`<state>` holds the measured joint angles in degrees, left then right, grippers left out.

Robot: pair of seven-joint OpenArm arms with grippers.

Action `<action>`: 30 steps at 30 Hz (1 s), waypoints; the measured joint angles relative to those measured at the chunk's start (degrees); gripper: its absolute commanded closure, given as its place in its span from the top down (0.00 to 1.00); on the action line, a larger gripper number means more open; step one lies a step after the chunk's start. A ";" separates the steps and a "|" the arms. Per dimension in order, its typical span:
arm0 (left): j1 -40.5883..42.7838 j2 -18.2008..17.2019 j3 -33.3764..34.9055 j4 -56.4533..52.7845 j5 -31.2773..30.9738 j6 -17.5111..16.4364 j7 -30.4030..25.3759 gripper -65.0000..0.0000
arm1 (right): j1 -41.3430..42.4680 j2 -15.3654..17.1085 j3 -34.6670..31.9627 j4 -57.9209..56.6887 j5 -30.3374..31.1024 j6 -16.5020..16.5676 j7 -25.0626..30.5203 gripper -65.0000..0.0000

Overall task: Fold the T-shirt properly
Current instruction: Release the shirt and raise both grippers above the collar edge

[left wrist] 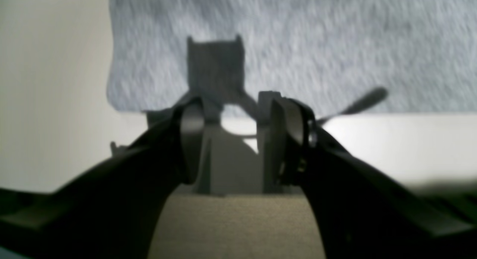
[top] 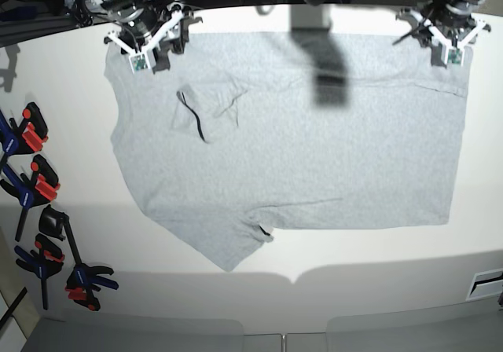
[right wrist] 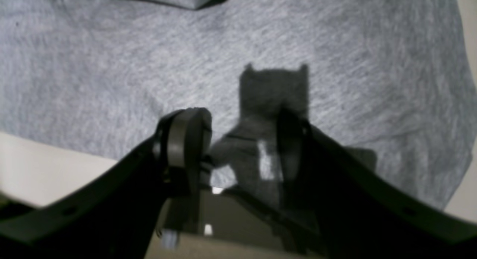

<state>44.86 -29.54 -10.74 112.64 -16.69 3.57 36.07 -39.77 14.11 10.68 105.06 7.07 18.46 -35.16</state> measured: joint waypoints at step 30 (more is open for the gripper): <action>-1.97 5.25 -0.15 -4.33 -0.98 -10.08 -1.31 0.42 | -1.16 4.94 7.76 -0.42 1.75 0.61 -2.40 0.47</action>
<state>42.89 -24.29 -10.90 108.31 -17.67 -6.50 34.76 -40.93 19.05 18.44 104.64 8.82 19.07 -37.56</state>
